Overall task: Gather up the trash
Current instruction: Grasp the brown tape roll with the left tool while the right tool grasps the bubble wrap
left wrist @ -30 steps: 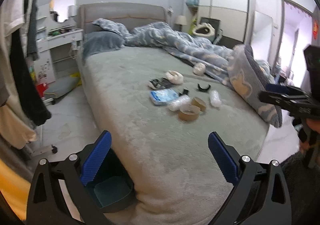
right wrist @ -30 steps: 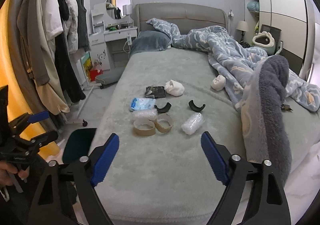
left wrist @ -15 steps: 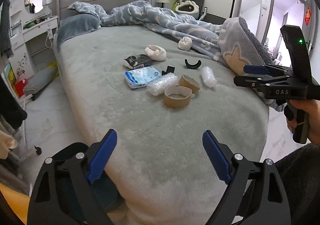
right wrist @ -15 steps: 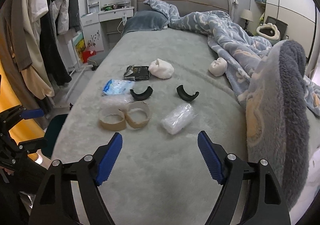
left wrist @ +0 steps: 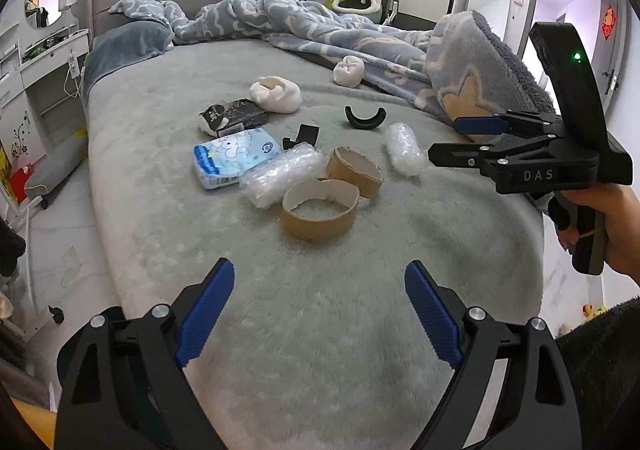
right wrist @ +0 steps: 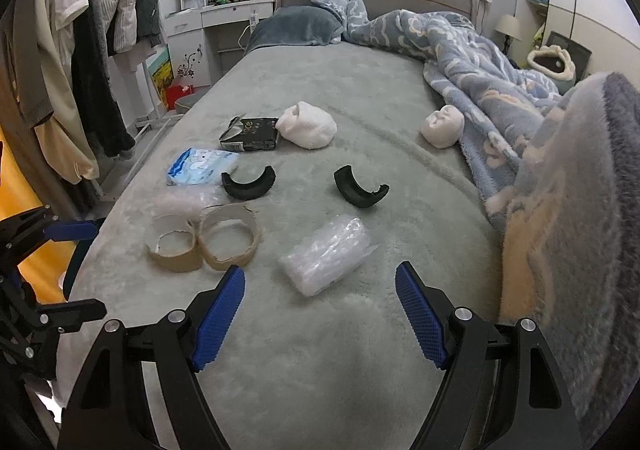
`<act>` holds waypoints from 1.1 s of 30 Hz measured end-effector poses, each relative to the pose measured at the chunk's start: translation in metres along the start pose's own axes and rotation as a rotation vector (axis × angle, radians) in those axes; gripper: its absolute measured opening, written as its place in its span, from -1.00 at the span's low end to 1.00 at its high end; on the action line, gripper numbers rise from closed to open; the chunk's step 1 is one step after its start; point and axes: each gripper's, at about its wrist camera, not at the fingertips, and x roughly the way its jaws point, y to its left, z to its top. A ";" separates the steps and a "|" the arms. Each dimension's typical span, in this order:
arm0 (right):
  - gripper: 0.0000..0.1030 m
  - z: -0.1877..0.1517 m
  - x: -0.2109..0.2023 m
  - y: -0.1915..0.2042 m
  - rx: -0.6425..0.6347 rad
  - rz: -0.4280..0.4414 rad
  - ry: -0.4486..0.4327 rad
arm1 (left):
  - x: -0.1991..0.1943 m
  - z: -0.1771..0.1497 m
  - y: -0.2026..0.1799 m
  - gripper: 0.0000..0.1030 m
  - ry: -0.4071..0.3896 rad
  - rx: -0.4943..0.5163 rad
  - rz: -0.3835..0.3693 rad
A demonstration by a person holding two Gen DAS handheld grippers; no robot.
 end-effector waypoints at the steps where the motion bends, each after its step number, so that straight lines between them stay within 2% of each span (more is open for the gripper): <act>1: 0.53 0.000 0.002 0.000 -0.004 0.001 0.002 | 0.002 0.002 0.000 0.69 0.002 0.000 0.005; 12: 0.53 0.009 0.028 -0.003 -0.076 0.002 0.041 | 0.025 0.022 0.001 0.67 0.000 -0.032 -0.003; 18: 0.54 0.017 0.037 -0.008 -0.078 0.004 0.047 | 0.039 0.027 0.003 0.57 0.018 -0.057 -0.002; 23: 0.59 0.020 0.046 -0.010 -0.099 -0.002 0.059 | 0.051 0.031 0.003 0.46 0.044 -0.070 -0.017; 28: 0.62 0.022 0.055 -0.013 -0.115 0.005 0.077 | 0.064 0.034 0.004 0.14 0.080 -0.079 -0.023; 33: 0.62 0.021 0.063 -0.011 -0.141 0.015 0.101 | 0.067 0.035 0.005 0.10 0.084 -0.068 -0.021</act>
